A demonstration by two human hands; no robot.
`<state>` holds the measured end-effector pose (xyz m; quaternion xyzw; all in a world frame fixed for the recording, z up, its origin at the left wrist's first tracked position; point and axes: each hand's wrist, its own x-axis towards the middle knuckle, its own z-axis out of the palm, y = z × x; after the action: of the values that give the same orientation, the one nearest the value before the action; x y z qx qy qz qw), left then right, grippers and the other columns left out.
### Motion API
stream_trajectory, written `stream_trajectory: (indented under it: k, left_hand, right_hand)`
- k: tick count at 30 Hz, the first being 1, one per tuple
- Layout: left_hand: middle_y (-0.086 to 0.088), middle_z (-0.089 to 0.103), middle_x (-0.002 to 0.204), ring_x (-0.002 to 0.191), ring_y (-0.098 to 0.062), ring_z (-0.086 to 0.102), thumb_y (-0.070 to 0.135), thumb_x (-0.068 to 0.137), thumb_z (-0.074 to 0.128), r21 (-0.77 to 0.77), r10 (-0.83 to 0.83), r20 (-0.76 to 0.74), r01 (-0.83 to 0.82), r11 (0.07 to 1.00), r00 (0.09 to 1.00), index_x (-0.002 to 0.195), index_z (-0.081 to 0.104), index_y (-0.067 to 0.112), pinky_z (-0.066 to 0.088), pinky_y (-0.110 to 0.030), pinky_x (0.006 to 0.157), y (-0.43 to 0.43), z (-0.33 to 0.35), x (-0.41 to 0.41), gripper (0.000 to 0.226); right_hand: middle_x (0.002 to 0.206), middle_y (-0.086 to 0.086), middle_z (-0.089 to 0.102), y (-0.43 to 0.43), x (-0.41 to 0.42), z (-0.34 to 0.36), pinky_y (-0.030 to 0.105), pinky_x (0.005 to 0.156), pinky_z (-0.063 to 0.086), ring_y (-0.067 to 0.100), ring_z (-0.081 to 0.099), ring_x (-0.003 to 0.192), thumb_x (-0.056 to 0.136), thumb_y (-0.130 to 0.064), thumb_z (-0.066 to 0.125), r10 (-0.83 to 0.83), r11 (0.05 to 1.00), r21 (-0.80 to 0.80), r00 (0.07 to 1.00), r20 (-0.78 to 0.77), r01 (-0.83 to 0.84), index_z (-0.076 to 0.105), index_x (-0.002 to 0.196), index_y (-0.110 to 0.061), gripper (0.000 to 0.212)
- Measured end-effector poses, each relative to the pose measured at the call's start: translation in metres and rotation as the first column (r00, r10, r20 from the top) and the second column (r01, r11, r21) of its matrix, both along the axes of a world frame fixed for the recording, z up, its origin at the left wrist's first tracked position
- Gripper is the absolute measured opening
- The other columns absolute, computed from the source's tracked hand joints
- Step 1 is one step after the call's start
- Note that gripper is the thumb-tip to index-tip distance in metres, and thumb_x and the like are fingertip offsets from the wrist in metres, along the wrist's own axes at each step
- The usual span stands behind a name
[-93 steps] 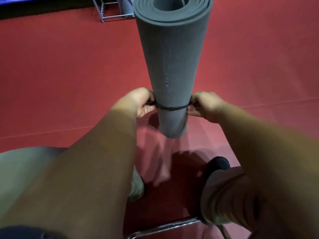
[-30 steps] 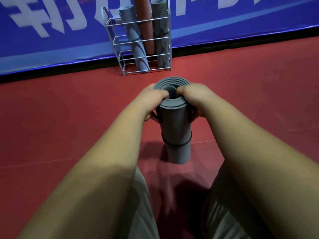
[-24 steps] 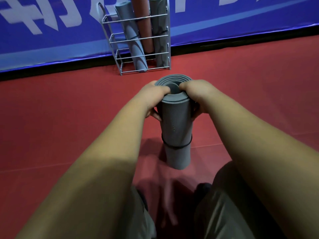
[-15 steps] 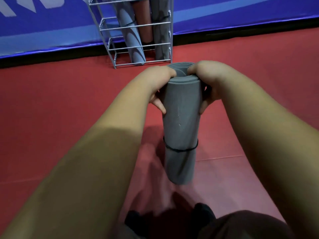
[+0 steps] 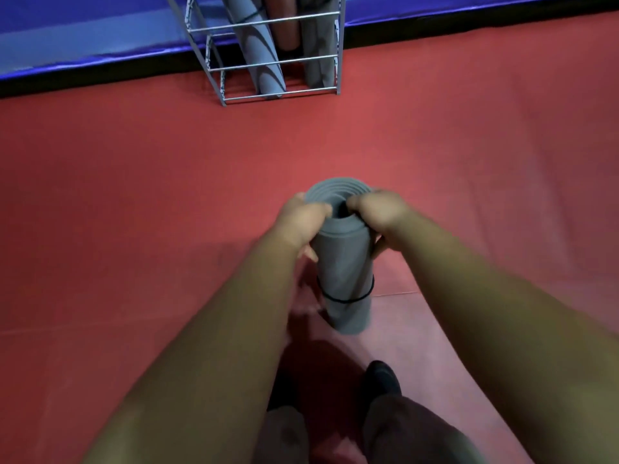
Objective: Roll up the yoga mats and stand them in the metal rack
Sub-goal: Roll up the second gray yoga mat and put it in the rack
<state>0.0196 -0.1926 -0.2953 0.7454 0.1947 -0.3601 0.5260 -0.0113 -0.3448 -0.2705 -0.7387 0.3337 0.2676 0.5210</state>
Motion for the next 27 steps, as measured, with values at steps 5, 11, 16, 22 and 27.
stream_trajectory:
  k: [5, 11, 16, 22, 27]
  left_hand:
    - [-0.014, 0.076, 0.111, 0.097, -0.038, 0.075, 0.015, 0.083, 0.065, 0.071, 0.025, -0.044, -0.022, 0.997, 0.999, 0.117, 0.065, 0.024, 0.062, -0.056, 0.051, 0.017, 0.052, -0.040, 0.034]
    - [-0.014, 0.075, 0.092, 0.068, -0.034, 0.074, 0.010, 0.085, 0.064, 0.107, -0.031, 0.055, 0.025, 0.994, 0.998, 0.108, 0.072, 0.016, 0.061, -0.049, 0.048, 0.038, 0.190, -0.007, 0.026]
    - [-0.019, 0.064, 0.080, 0.067, -0.036, 0.067, 0.004, 0.080, 0.059, 0.131, -0.105, 0.112, 0.090, 0.987, 0.988, 0.111, 0.072, -0.007, 0.060, -0.072, 0.060, 0.046, 0.333, 0.043, 0.036]
    - [-0.021, 0.071, 0.090, 0.079, -0.038, 0.073, 0.013, 0.094, 0.065, 0.083, -0.102, 0.229, 0.085, 0.993, 0.968, 0.119, 0.068, -0.002, 0.063, -0.067, 0.063, 0.045, 0.484, 0.075, 0.030]
    - [-0.012, 0.070, 0.133, 0.119, -0.034, 0.072, 0.059, 0.106, 0.055, -0.353, 0.186, 0.295, -0.074, 0.933, 0.937, 0.136, 0.063, 0.011, 0.063, -0.062, 0.085, 0.067, 0.544, 0.102, 0.057]
  right_hand:
    - [0.116, 0.010, 0.078, 0.002, -0.042, 0.045, 0.058, 0.088, 0.063, 0.032, 0.074, 0.101, 0.097, -0.042, 0.072, 0.045, 0.987, 0.152, 0.999, -0.001, -0.044, 0.070, 0.107, -0.032, 0.014]
    - [0.133, -0.012, 0.071, -0.016, -0.046, 0.137, 0.047, 0.099, 0.063, 0.007, 0.068, 0.121, 0.081, -0.060, 0.081, 0.116, 0.913, 0.367, 0.976, 0.185, -0.178, 0.057, 0.146, -0.034, 0.074]
    - [0.166, -0.009, 0.038, 0.000, -0.016, 0.222, 0.039, 0.117, 0.046, 0.013, 0.043, 0.149, 0.046, -0.057, 0.107, 0.448, 0.880, -0.035, 0.804, 0.391, -0.474, 0.010, 0.168, -0.031, 0.158]
    - [0.145, -0.014, 0.059, -0.002, 0.022, 0.321, 0.042, 0.111, 0.052, 0.007, 0.059, 0.132, 0.043, -0.060, 0.107, 0.307, 0.945, -0.067, 0.796, 0.521, -0.320, 0.029, 0.156, -0.027, 0.142]
    - [0.119, -0.021, 0.075, -0.014, 0.075, 0.413, 0.031, 0.097, 0.059, -0.007, 0.069, 0.109, 0.057, -0.047, 0.105, 0.243, 0.958, -0.067, 0.666, 0.705, -0.278, 0.061, 0.128, -0.033, 0.085]
